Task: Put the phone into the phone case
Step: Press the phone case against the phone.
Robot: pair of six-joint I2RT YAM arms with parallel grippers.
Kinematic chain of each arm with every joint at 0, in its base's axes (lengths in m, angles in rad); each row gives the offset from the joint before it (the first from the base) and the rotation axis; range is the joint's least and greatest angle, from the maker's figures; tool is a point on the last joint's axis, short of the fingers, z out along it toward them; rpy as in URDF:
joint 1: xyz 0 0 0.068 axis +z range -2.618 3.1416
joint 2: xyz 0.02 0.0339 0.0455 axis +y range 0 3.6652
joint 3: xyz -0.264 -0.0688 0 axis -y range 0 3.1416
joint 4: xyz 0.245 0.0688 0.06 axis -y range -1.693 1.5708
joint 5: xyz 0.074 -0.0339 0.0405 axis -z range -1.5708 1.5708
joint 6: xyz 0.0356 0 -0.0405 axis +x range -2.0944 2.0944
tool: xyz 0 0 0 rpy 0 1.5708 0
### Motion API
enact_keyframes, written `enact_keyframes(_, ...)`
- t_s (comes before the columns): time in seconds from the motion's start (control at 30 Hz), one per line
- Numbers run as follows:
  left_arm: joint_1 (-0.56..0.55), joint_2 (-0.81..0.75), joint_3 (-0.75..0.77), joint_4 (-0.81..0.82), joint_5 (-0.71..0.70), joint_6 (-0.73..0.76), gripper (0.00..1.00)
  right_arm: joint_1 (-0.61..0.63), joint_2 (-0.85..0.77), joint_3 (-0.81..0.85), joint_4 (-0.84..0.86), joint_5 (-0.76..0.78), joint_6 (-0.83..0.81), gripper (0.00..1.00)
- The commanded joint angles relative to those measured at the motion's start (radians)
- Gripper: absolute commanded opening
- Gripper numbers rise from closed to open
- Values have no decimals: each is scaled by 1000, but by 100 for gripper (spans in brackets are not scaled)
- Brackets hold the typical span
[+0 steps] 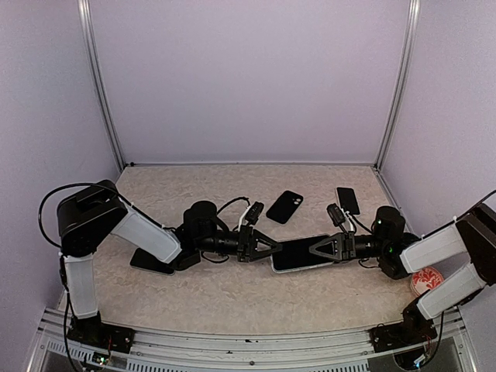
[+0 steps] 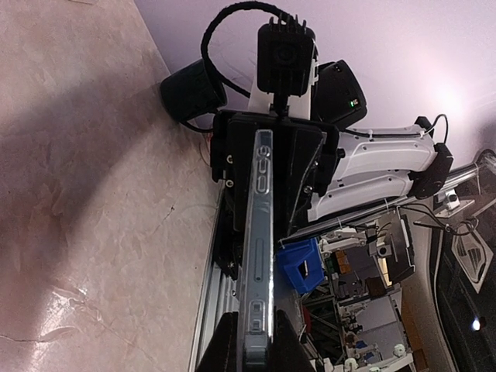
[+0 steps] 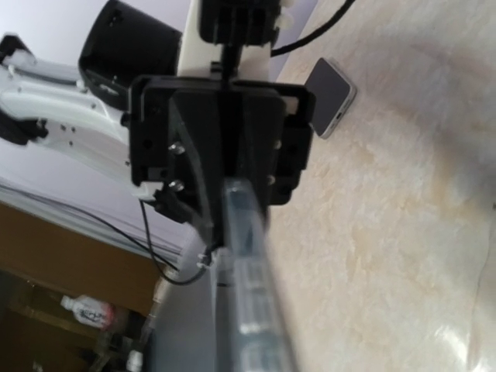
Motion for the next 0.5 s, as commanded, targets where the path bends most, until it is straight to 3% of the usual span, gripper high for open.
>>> enact_keyframes(0.0, -2, 2, 27, -30, -16, 15, 5, -4, 12, 18, 51, -30, -13, 11)
enact_keyframes(0.1, 1, 2, 25, -33, -17, 16, 11, -4, 20, 22, 55, -32, -10, 0)
enact_keyframes(0.27, 2, -5, 22, -37, -18, 19, 21, -4, 16, 30, 60, -27, -1, 0)
enact_keyframes(0.47, 2, -17, 15, -47, -17, 30, 41, -4, -31, 46, 22, 0, -15, 0)
